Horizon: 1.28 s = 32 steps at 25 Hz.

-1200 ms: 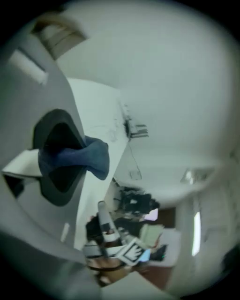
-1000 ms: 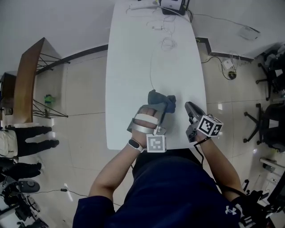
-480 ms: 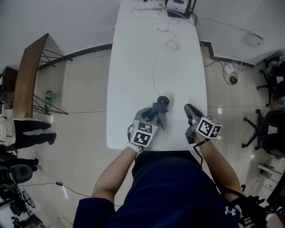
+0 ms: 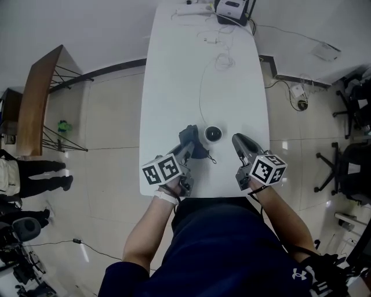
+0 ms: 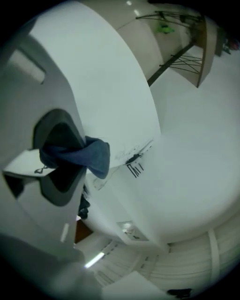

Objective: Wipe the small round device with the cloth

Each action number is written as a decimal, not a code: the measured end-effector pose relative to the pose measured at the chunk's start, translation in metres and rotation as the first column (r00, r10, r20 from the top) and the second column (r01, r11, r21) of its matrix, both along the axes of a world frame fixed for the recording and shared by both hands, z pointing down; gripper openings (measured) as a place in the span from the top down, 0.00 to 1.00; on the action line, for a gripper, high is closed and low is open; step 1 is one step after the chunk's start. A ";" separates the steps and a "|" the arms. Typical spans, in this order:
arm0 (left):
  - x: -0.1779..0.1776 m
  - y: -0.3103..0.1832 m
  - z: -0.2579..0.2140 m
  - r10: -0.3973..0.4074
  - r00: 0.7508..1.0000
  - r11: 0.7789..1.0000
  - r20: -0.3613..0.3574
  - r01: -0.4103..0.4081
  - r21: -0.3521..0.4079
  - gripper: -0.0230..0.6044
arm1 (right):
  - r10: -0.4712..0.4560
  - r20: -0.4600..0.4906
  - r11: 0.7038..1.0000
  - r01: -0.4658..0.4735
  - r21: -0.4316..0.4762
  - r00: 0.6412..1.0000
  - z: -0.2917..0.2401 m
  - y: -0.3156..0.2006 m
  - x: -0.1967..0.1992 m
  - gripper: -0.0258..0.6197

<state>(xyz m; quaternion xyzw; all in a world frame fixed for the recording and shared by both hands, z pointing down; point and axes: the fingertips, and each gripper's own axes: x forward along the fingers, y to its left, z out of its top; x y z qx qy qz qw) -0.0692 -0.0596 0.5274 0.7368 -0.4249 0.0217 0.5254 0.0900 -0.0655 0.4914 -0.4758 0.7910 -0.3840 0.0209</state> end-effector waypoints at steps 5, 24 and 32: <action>0.002 0.023 -0.029 0.063 0.998 0.996 -0.026 -0.061 0.071 0.83 | -0.114 -0.140 0.984 0.131 0.121 0.984 -0.032 0.013 -0.022 0.93; 0.020 0.053 -0.041 0.209 0.977 0.973 -0.030 -0.205 0.101 0.83 | -0.123 -0.234 0.956 0.179 0.231 0.964 -0.057 0.031 -0.036 0.94; 0.022 0.054 -0.041 0.215 0.975 0.974 -0.060 -0.210 0.083 0.83 | -0.107 -0.231 0.963 0.159 0.218 0.967 -0.054 0.030 -0.033 0.94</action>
